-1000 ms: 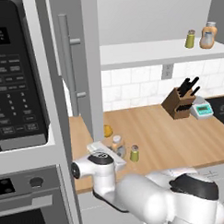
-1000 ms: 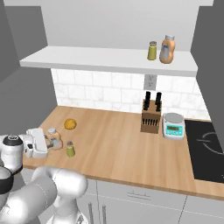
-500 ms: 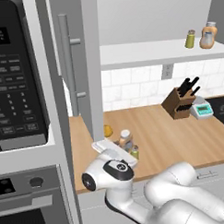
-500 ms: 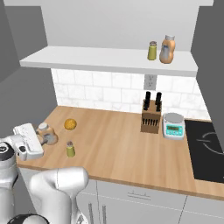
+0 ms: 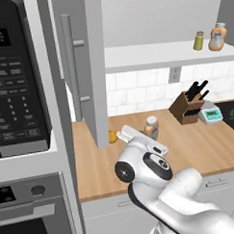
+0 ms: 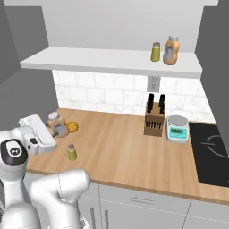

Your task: Put the shaker and condiment bottle from the counter next to their counterparts in the cabinet.

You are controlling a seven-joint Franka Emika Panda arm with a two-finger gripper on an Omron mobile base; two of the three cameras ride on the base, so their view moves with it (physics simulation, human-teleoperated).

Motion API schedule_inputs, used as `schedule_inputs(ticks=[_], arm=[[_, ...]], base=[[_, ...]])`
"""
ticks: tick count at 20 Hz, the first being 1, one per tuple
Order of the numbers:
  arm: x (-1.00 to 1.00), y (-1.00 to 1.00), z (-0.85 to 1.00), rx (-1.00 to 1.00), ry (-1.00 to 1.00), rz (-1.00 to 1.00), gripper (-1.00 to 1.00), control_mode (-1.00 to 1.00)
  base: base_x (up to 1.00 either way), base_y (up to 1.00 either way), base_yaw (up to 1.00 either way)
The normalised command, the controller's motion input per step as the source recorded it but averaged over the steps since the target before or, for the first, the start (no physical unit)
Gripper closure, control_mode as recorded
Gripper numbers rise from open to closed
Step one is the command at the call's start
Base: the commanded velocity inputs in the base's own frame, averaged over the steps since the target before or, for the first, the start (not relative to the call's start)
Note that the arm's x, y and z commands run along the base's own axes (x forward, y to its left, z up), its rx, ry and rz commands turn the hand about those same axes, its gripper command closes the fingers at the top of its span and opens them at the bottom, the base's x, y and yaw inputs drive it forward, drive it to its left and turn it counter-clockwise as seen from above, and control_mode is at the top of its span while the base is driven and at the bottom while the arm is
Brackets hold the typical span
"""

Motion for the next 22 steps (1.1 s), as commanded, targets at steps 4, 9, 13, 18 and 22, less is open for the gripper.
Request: schedule_inputs(ticks=[4, 9, 13, 18, 22], arm=[[-0.50, -0.62, 0.89, 0.00, 0.06, -0.01, 1.00, -1.00], [-0.27, -0.70, 0.83, 0.00, 0.12, -0.06, 1.00, -1.00], [-0.17, -0.75, 0.60, 0.00, 0.04, 0.00, 1.00, -1.00], [-0.15, -0.62, 0.67, 0.00, 0.06, 0.00, 1.00, -1.00], [-0.06, -0.44, 0.67, 0.00, 0.10, 0.00, 1.00, -1.00]], base=[[0.00, 0.00, 0.00], [0.00, 0.00, 0.00], [0.00, 0.00, 0.00], [0.00, 0.00, 0.00], [0.00, 0.00, 0.00]])
